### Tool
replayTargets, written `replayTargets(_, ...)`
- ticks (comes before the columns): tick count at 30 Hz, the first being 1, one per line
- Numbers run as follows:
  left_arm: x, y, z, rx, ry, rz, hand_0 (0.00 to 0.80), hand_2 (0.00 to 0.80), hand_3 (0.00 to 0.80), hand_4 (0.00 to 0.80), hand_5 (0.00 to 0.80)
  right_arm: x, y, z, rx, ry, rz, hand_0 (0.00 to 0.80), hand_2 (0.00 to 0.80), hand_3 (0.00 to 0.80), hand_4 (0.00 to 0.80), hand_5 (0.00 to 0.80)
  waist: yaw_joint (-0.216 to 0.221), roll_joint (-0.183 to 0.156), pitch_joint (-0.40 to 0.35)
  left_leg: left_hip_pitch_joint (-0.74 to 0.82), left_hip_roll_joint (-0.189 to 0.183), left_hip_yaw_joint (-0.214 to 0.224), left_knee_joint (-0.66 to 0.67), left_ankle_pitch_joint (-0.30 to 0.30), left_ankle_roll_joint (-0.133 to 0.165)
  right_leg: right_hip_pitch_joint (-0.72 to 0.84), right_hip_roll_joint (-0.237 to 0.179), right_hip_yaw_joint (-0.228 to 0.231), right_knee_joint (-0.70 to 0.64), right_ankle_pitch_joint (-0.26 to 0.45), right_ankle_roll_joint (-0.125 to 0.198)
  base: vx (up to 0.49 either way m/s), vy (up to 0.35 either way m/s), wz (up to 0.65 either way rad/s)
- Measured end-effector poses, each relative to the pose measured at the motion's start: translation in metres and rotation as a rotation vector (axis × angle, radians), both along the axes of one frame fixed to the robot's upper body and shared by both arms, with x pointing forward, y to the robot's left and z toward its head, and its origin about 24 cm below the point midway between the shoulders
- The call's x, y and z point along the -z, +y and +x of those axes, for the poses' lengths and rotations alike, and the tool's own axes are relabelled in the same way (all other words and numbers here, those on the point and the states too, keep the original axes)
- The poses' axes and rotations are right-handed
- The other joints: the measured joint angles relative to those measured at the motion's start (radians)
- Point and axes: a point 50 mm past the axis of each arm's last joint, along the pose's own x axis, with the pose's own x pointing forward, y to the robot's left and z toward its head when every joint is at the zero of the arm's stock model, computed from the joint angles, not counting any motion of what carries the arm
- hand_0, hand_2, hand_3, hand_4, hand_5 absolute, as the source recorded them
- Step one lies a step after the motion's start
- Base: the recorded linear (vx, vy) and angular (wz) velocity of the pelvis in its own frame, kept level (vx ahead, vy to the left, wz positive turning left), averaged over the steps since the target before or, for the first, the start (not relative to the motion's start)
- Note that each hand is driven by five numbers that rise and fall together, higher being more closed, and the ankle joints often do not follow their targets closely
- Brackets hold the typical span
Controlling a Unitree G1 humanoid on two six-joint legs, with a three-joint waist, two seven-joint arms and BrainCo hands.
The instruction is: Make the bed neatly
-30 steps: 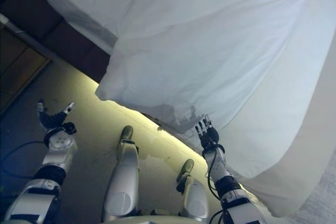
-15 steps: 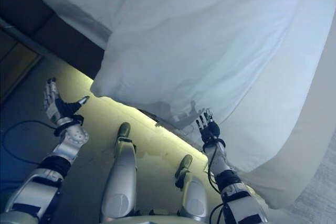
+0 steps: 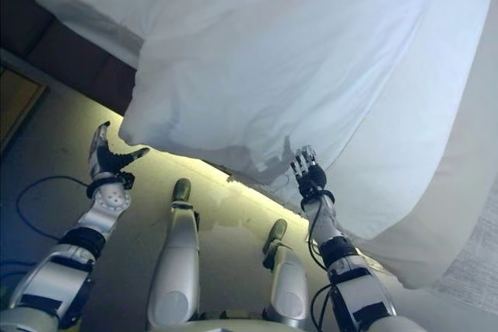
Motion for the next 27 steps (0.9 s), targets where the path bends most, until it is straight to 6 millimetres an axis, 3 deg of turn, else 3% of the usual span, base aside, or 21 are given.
replayTargets(11,-0.027,0.011,0.013,-0.056,-0.070,0.051,0.000,0.000,0.000,0.000,0.000,-0.018,-0.008,0.013,-0.008,-0.054,-0.032,0.000,0.000,0.000,0.000,0.000,-0.022,0.003,0.002,-0.055,0.012,0.015,0.033,-0.002,-0.001,-0.080,0.005,0.034,0.036,0.001,0.002,-0.023,0.045,-0.08)
replayTargets(12,-0.030,0.011,0.014,-0.055,-0.077,0.050,0.188,0.188,0.188,0.188,0.188,-0.019,-0.009,0.014,-0.008,-0.058,-0.035,0.000,0.000,0.000,0.000,0.000,-0.022,0.003,0.002,-0.061,0.013,0.017,0.035,-0.002,-0.001,-0.089,0.005,0.037,0.041,0.001,0.002,-0.031,0.069,-0.10)
replayTargets(13,-0.033,0.010,0.016,-0.052,-0.085,0.050,0.684,0.684,0.684,0.684,0.684,-0.020,-0.010,0.014,-0.007,-0.059,-0.038,0.000,0.000,0.000,0.000,0.000,-0.023,0.003,0.002,-0.070,0.014,0.017,0.037,-0.001,0.000,-0.100,0.004,0.039,0.047,0.001,0.002,-0.034,0.061,-0.07)
replayTargets(14,-0.035,0.010,0.018,-0.047,-0.090,0.046,0.800,0.800,0.800,0.800,0.800,-0.021,-0.010,0.015,-0.008,-0.065,-0.039,0.000,0.000,0.000,0.000,0.000,-0.026,0.003,0.002,-0.080,0.014,0.017,0.041,-0.001,0.000,-0.111,0.005,0.040,0.052,0.001,0.002,-0.036,0.053,-0.05)
replayTargets(22,-0.037,0.007,0.020,-0.017,-0.096,0.024,0.800,0.800,0.800,0.800,0.800,-0.030,-0.008,0.020,-0.019,-0.095,-0.040,0.000,0.000,0.000,0.000,0.000,-0.052,0.005,0.004,-0.101,0.017,0.027,0.036,0.002,0.001,-0.144,0.005,0.058,0.047,0.002,0.004,-0.021,0.012,-0.04)
replayTargets(27,-0.043,0.005,0.024,-0.010,-0.120,0.018,0.800,0.800,0.800,0.800,0.800,-0.033,-0.013,0.021,-0.015,-0.100,-0.055,0.000,0.000,0.000,0.000,0.000,-0.055,0.023,0.018,-0.100,0.017,0.031,0.033,0.007,-0.006,-0.148,0.006,0.060,0.047,0.006,0.009,-0.034,0.051,-0.01)
